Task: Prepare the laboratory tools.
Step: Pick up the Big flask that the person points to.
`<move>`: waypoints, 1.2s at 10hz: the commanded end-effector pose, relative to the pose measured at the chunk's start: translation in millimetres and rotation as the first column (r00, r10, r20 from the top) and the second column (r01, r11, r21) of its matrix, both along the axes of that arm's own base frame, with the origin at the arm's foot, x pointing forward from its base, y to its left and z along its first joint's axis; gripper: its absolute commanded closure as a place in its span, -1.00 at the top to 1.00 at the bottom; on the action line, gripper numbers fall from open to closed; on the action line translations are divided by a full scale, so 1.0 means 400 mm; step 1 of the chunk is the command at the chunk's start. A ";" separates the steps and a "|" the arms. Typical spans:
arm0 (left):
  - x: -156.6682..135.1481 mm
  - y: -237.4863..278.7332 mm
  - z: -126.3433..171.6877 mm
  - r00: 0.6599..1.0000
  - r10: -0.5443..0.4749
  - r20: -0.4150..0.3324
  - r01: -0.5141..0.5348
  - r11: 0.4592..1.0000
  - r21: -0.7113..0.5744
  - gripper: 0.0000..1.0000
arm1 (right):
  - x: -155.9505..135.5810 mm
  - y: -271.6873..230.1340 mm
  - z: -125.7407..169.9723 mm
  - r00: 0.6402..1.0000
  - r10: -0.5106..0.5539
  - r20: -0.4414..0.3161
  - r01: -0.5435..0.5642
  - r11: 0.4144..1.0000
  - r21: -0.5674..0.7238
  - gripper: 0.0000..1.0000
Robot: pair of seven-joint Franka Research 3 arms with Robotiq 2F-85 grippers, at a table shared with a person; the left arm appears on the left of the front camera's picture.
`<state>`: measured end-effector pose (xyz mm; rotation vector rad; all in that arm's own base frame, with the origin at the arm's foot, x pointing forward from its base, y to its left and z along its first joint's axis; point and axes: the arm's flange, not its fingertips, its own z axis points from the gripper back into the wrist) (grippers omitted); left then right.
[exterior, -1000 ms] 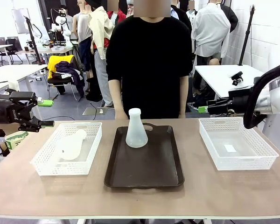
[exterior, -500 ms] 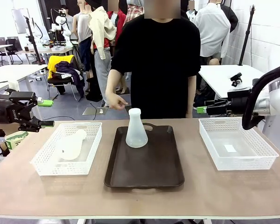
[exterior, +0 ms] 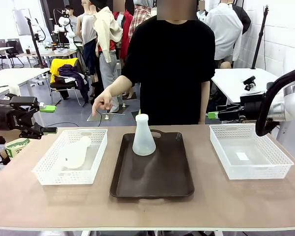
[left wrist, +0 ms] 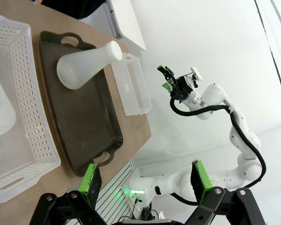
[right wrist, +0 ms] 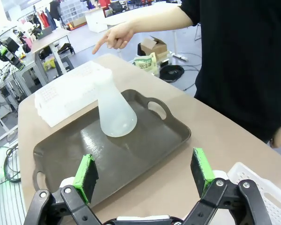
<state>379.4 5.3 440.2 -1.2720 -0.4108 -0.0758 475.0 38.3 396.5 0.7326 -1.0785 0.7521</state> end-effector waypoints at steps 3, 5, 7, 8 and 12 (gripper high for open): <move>0.000 0.000 -0.004 1.000 0.002 0.025 -0.001 1.000 -0.023 1.00 | -0.005 0.001 0.002 1.000 -0.005 -0.012 0.005 1.000 -0.011 1.00; 0.000 0.000 -0.004 1.000 0.002 0.025 -0.001 1.000 -0.023 1.00 | -0.005 0.001 0.002 1.000 -0.005 -0.012 0.005 1.000 -0.011 1.00; 0.000 0.000 -0.004 1.000 0.002 0.025 -0.001 1.000 -0.023 1.00 | -0.005 0.001 0.002 1.000 -0.005 -0.012 0.005 1.000 -0.011 1.00; 0.000 0.000 0.000 1.000 0.000 0.000 0.000 1.000 0.000 1.00 | -0.005 0.001 0.002 1.000 -0.005 -0.012 0.005 1.000 -0.011 1.00; 0.107 -0.075 0.177 0.990 -0.052 0.132 -0.034 0.815 0.578 1.00 | -0.005 0.001 0.002 1.000 -0.005 -0.012 0.005 1.000 -0.011 1.00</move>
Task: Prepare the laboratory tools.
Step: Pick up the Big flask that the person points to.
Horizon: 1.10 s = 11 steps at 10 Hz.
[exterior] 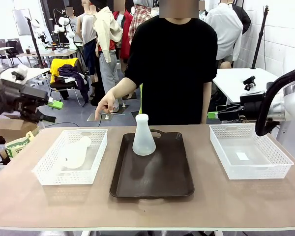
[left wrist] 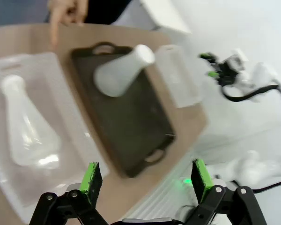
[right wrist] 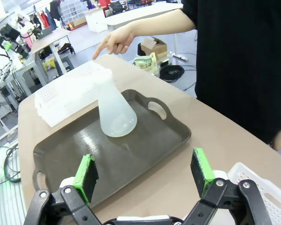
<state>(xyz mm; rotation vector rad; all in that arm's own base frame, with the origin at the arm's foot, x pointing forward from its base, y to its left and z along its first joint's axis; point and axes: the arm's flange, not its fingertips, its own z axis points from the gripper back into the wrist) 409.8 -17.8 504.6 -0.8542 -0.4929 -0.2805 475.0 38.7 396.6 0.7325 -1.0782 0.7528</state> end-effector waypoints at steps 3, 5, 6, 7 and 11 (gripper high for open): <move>0.163 -0.101 0.023 0.999 -0.008 -0.053 0.037 0.815 0.578 1.00 | -0.005 0.000 0.001 1.000 -0.005 -0.012 0.005 1.000 -0.011 1.00; 0.227 -0.142 0.002 0.997 -0.065 -0.029 0.066 0.699 0.712 1.00 | -0.005 0.000 0.001 1.000 -0.005 -0.012 0.005 1.000 -0.011 1.00; 0.256 -0.164 -0.026 0.994 -0.100 -0.034 0.090 0.632 0.770 1.00 | -0.005 0.000 0.001 1.000 -0.005 -0.012 0.005 1.000 -0.011 1.00; 0.287 -0.188 -0.072 0.992 -0.110 -0.059 0.113 0.583 0.804 1.00 | -0.005 0.000 0.001 1.000 -0.005 -0.012 0.005 1.000 -0.011 1.00; 0.402 -0.223 -0.228 0.986 -0.051 -0.157 0.155 0.611 0.776 1.00 | -0.005 0.000 0.001 1.000 -0.005 -0.012 0.005 1.000 -0.011 1.00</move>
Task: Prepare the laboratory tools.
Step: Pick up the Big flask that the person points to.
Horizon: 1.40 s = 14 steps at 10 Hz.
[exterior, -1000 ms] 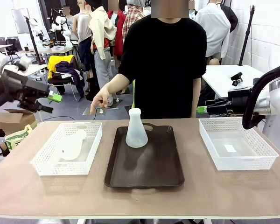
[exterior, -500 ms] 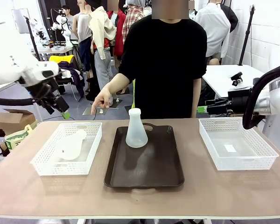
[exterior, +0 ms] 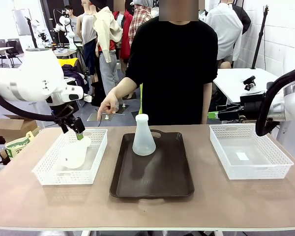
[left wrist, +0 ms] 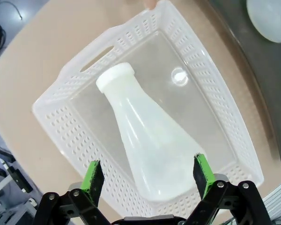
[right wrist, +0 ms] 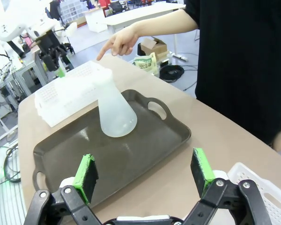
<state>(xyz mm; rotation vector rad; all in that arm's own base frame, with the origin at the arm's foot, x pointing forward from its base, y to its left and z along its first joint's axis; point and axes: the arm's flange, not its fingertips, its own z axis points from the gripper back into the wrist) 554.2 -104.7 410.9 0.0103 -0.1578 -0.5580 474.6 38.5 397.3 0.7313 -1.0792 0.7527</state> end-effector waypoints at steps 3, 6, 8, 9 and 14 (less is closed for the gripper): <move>0.115 -0.005 -0.055 0.986 0.168 0.012 -0.167 0.984 -0.065 1.00 | -0.004 0.001 0.000 1.000 -0.005 -0.013 0.004 1.000 -0.010 1.00; 0.173 0.002 -0.106 0.965 0.261 -0.007 -0.261 0.963 -0.065 1.00 | -0.004 0.001 0.000 1.000 -0.005 -0.013 0.004 1.000 -0.010 1.00; 0.179 -0.007 -0.134 0.959 0.281 -0.025 -0.282 0.959 -0.041 1.00 | -0.004 0.001 0.000 1.000 -0.005 -0.013 0.004 1.000 -0.010 1.00; 0.184 -0.009 -0.147 0.956 0.292 -0.018 -0.293 0.955 -0.051 1.00 | -0.004 0.001 0.000 1.000 -0.005 -0.013 0.004 1.000 -0.010 1.00; 0.191 -0.024 -0.187 0.942 0.332 -0.041 -0.334 0.942 -0.041 1.00 | -0.004 0.001 0.000 1.000 -0.005 -0.013 0.004 1.000 -0.010 1.00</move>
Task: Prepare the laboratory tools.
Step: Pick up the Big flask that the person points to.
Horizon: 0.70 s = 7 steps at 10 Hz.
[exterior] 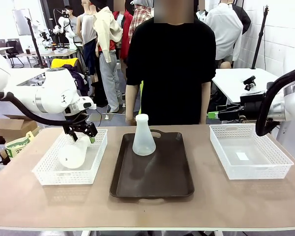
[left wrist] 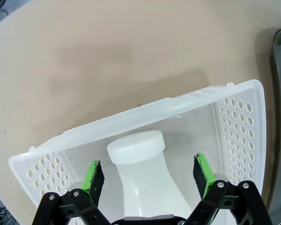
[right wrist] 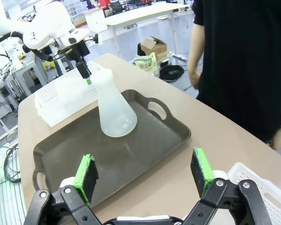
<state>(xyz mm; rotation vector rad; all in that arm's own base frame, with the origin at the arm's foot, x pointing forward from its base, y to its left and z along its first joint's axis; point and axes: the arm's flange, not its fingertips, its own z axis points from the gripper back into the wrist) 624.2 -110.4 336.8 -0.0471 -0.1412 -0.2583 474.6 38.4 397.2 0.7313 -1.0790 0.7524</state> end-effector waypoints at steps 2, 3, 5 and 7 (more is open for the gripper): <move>0.013 -0.016 -0.007 0.998 0.058 -0.020 -0.057 0.997 0.041 0.72 | -0.004 0.001 0.000 1.000 -0.004 -0.013 0.004 1.000 -0.010 1.00; 0.015 -0.018 -0.007 0.998 0.057 -0.018 -0.056 0.998 0.025 0.36 | -0.004 0.001 0.000 1.000 -0.004 -0.013 0.004 1.000 -0.010 1.00; 0.014 -0.019 -0.015 0.999 0.050 -0.003 -0.050 0.999 0.022 -0.35 | -0.004 0.001 0.000 1.000 -0.004 -0.013 0.004 1.000 -0.010 1.00; 0.014 -0.019 -0.031 0.998 0.055 -0.002 -0.055 0.998 0.027 -1.00 | -0.004 0.001 0.000 1.000 -0.004 -0.013 0.004 1.000 -0.010 1.00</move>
